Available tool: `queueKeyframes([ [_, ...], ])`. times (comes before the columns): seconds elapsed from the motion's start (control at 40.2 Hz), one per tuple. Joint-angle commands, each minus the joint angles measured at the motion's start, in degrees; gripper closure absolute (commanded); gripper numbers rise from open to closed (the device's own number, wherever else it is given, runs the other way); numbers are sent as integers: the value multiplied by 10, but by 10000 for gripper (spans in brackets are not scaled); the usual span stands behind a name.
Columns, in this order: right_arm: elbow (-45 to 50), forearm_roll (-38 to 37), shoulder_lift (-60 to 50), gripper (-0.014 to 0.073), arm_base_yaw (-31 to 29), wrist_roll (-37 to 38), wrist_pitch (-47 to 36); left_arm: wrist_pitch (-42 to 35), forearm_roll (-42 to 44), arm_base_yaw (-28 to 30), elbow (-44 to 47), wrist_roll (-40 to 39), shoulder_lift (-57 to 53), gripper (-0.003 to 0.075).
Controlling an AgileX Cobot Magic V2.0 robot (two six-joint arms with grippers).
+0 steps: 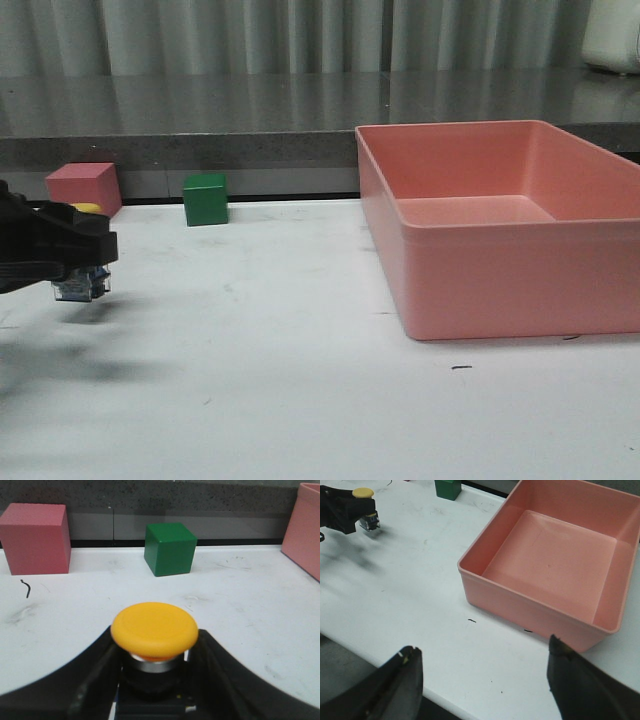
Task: Place and stand button with both arms
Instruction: 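Lower the button upright onto the table and open the left gripper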
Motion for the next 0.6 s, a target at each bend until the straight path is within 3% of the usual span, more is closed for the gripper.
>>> queueKeyframes([
  [0.0, -13, 3, 2, 53, -3, -4, -41, -132, -3, -4, -9, -5, -6, 439],
  [0.273, -13, 3, 2, 53, -3, -4, -41, -132, 11, -4, -8, -5, 2, 426],
  [0.571, -13, 3, 2, 53, -3, -4, -41, -132, 11, -4, -8, -5, 2, 218],
])
